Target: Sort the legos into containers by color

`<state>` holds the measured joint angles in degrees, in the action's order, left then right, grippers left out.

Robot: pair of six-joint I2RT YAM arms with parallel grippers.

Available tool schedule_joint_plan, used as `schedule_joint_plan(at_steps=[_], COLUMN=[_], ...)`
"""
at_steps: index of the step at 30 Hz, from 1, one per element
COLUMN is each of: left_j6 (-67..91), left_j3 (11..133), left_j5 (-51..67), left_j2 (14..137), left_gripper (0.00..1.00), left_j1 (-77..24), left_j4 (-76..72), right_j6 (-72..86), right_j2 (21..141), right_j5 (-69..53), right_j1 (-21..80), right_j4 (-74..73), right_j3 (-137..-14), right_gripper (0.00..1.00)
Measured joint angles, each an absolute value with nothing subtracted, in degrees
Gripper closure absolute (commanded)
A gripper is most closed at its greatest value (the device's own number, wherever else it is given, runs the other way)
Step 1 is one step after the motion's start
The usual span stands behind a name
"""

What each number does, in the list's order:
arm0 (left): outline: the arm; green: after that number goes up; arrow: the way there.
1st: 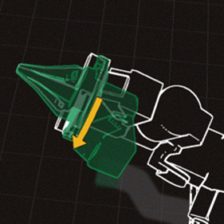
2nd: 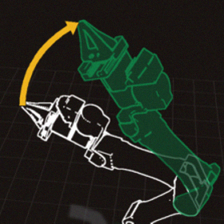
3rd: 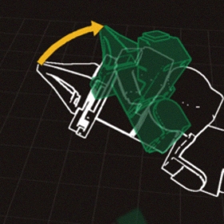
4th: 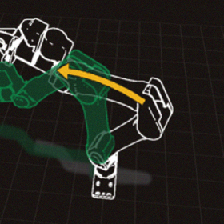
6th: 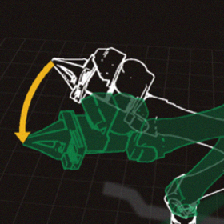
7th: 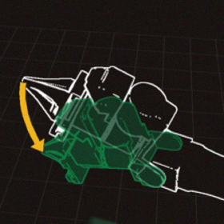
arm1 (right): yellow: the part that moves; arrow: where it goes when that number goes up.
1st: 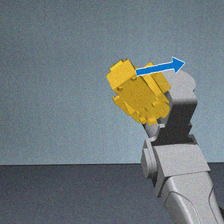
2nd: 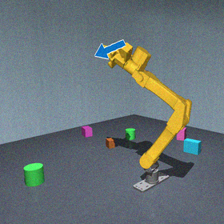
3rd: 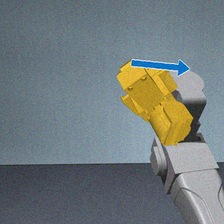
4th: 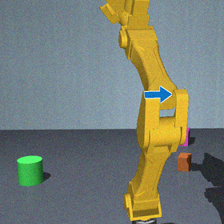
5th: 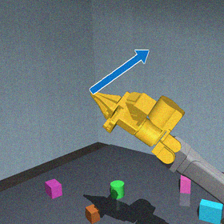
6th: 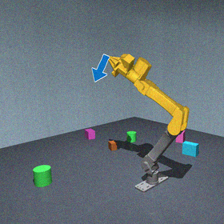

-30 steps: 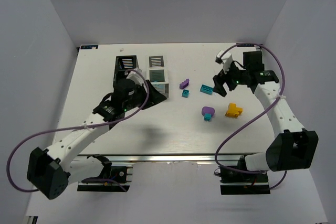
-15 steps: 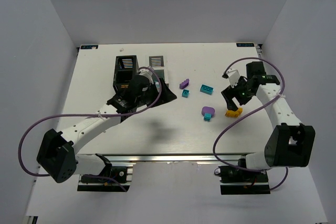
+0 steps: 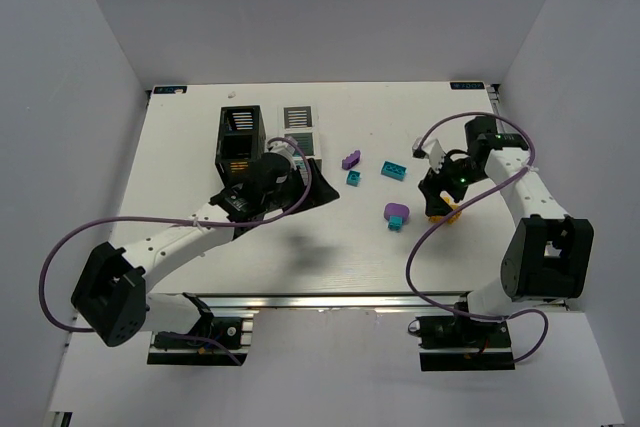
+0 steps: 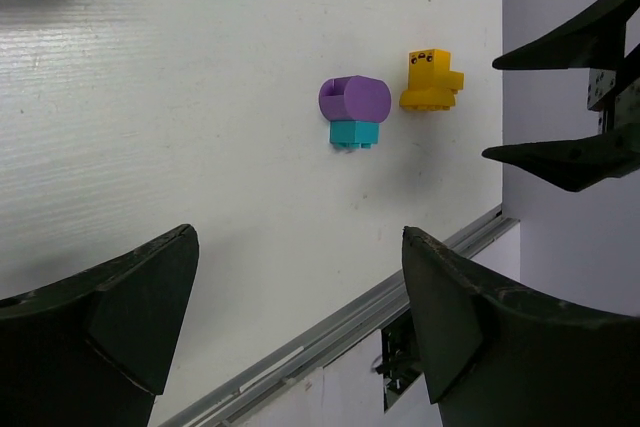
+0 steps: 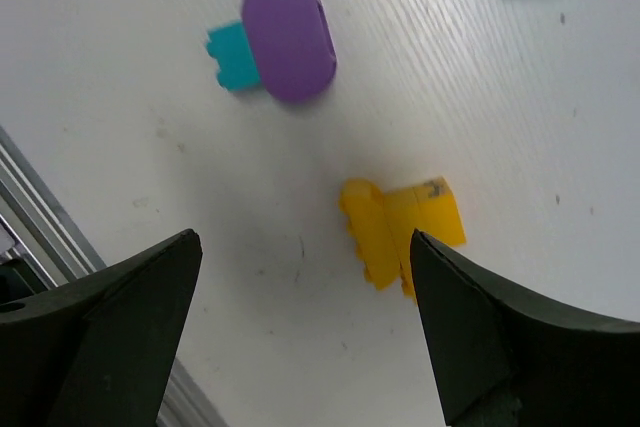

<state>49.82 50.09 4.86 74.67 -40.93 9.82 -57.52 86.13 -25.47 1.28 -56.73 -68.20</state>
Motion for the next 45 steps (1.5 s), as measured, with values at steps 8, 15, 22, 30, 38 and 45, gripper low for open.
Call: schedule_joint_plan(at_steps=[8,15,22,30,38,45], left_j6=[50.04,51.07,52.14,54.13,55.9,56.47], left_j3=[49.32,45.63,43.79,40.97,38.57,38.57], left_j5=[3.81,2.33,-1.08,-4.23,-4.38,-4.49], left_j2=[74.78,72.4,66.83,60.84,60.2,60.23], left_gripper=[0.1,0.1,0.09,0.08,0.07,0.06], left_j1=[-41.34,-41.39,-41.39,-41.39,-41.39,-41.39], left_j4=[9.43,9.96,11.66,12.86,12.8,12.67], right_j6=[-73.54,-79.64,-71.48,-65.71,-64.18,-60.75], right_j2=[85.97,93.54,101.23,100.66,98.5,98.54], right_j5=[-36.03,-35.99,-35.42,-31.68,-27.22,-24.36], right_j1=[4.1,6.68,12.51,17.65,17.26,17.67], right_j4=[-55.44,-54.06,-52.36,-50.74,-46.81,-41.6], right_j3=[-66.7,-71.2,-78.43,-71.7,-66.46,-64.69], right_gripper=[0.11,0.11,0.11,0.11,0.11,0.1])
